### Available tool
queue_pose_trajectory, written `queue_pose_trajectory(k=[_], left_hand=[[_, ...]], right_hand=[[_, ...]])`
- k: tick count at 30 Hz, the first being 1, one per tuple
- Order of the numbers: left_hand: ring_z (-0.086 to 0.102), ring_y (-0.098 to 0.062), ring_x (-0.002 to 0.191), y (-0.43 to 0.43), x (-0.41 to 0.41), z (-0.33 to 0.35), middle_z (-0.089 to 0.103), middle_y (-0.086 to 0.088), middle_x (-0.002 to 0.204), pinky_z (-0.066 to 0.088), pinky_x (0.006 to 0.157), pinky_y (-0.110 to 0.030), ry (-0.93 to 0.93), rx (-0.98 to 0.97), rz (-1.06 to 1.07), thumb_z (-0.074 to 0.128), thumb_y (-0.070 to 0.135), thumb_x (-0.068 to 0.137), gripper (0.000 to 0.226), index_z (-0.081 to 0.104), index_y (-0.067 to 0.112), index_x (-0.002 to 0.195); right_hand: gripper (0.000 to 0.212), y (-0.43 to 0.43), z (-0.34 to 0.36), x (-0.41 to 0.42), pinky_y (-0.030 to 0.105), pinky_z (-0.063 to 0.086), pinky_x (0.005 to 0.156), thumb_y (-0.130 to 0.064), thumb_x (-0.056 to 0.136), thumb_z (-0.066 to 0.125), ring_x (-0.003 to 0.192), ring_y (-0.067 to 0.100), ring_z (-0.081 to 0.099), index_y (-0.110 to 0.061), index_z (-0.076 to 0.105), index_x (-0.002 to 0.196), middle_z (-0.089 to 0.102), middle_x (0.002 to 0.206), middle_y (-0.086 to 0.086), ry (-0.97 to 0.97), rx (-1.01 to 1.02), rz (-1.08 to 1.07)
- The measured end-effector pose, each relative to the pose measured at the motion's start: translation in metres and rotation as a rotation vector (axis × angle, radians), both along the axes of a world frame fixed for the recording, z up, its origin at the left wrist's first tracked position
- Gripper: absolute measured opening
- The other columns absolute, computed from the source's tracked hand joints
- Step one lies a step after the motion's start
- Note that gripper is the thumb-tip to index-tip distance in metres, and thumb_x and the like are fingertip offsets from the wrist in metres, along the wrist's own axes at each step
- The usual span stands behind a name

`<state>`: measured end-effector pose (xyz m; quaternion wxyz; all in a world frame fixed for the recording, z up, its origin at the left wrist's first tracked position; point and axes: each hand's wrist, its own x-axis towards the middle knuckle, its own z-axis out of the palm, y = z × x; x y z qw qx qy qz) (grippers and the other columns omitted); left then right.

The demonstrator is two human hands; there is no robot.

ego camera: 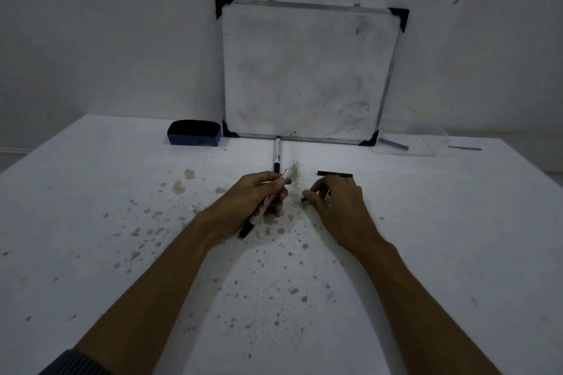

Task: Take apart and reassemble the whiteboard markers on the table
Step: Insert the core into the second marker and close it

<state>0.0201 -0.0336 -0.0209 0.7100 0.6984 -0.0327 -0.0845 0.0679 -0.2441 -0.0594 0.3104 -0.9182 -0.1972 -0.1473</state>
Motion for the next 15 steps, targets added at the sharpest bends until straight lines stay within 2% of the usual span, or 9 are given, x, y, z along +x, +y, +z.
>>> queue_pose_trajectory(k=[2, 5, 7, 8, 9, 10, 12, 14, 15], left_hand=[[0.062, -0.019, 0.072, -0.003, 0.001, 0.001, 0.067, -0.005, 0.085, 0.053, 0.067, -0.03, -0.01, -0.041, 0.053, 0.051, 0.023, 0.107, 0.029, 0.065, 0.002, 0.12], [0.065, -0.023, 0.074, -0.009, 0.003, 0.005, 0.074, -0.008, 0.086, 0.055, 0.066, -0.031, -0.019, -0.192, 0.152, 0.047, 0.02, 0.108, 0.026, 0.064, 0.001, 0.113], [0.072, -0.024, 0.079, -0.011, 0.005, 0.007, 0.079, -0.009, 0.09, 0.059, 0.069, -0.032, -0.02, -0.313, 0.227, 0.046, 0.02, 0.109, 0.027, 0.064, 0.001, 0.107], [0.075, -0.025, 0.084, -0.011, 0.006, 0.008, 0.08, -0.01, 0.093, 0.061, 0.073, -0.032, -0.008, -0.399, 0.254, 0.046, 0.021, 0.109, 0.029, 0.064, -0.001, 0.107], [0.077, -0.024, 0.091, -0.01, 0.008, 0.008, 0.08, -0.012, 0.1, 0.062, 0.077, -0.031, 0.005, -0.498, 0.265, 0.045, 0.022, 0.109, 0.032, 0.062, -0.005, 0.112], [0.077, -0.023, 0.097, -0.01, 0.008, 0.007, 0.079, -0.013, 0.108, 0.062, 0.081, -0.03, 0.016, -0.584, 0.263, 0.044, 0.023, 0.11, 0.036, 0.057, -0.009, 0.12], [0.073, -0.023, 0.112, -0.012, 0.005, 0.005, 0.075, -0.015, 0.122, 0.06, 0.091, -0.03, 0.029, -0.643, 0.239, 0.04, 0.023, 0.111, 0.041, 0.051, -0.01, 0.131], [0.068, -0.026, 0.121, -0.021, 0.002, 0.001, 0.071, -0.016, 0.129, 0.056, 0.102, -0.034, 0.049, -0.627, 0.206, 0.04, 0.023, 0.111, 0.043, 0.052, -0.012, 0.134], [0.068, -0.028, 0.122, -0.026, 0.0, -0.001, 0.071, -0.017, 0.129, 0.055, 0.103, -0.035, 0.068, -0.624, 0.198, 0.041, 0.023, 0.111, 0.043, 0.055, -0.011, 0.133]], right_hand=[[0.025, 0.0, -0.001, 0.001, 0.041, 0.052, 0.085, -0.055, 0.092, 0.063, 0.088, 0.013, 0.059, -0.031, 0.071, 0.092, 0.066, 0.088, -0.012, -0.01, -0.065, -0.002], [0.032, 0.001, 0.006, -0.008, 0.034, 0.043, 0.088, -0.049, 0.089, 0.071, 0.098, 0.013, 0.055, -0.029, 0.065, 0.113, 0.064, 0.1, -0.01, -0.059, -0.022, 0.035], [0.05, 0.002, 0.015, -0.018, 0.026, 0.043, 0.088, -0.049, 0.083, 0.078, 0.098, 0.006, 0.054, -0.033, 0.056, 0.125, 0.062, 0.104, -0.014, 0.024, 0.087, 0.123], [0.059, 0.003, 0.019, -0.023, 0.017, 0.044, 0.085, -0.048, 0.079, 0.081, 0.096, 0.001, 0.057, -0.036, 0.052, 0.128, 0.063, 0.104, -0.017, 0.096, 0.163, 0.172], [0.065, 0.005, 0.023, -0.027, 0.009, 0.045, 0.079, -0.046, 0.076, 0.085, 0.095, -0.001, 0.06, -0.038, 0.05, 0.13, 0.066, 0.103, -0.016, 0.168, 0.242, 0.212], [0.068, 0.007, 0.025, -0.03, 0.007, 0.047, 0.074, -0.041, 0.074, 0.088, 0.093, -0.002, 0.063, -0.038, 0.05, 0.13, 0.068, 0.101, -0.014, 0.229, 0.328, 0.238], [0.061, 0.012, 0.03, -0.033, 0.015, 0.053, 0.071, -0.033, 0.076, 0.088, 0.088, 0.004, 0.068, -0.032, 0.056, 0.128, 0.072, 0.1, -0.008, 0.292, 0.498, 0.248], [0.046, 0.018, 0.032, -0.036, 0.024, 0.059, 0.076, -0.027, 0.083, 0.083, 0.092, 0.01, 0.072, -0.026, 0.063, 0.124, 0.075, 0.103, -0.005, 0.295, 0.666, 0.23], [0.038, 0.02, 0.031, -0.037, 0.023, 0.059, 0.079, -0.024, 0.087, 0.079, 0.095, 0.009, 0.073, -0.022, 0.066, 0.122, 0.076, 0.105, -0.005, 0.299, 0.76, 0.205]])
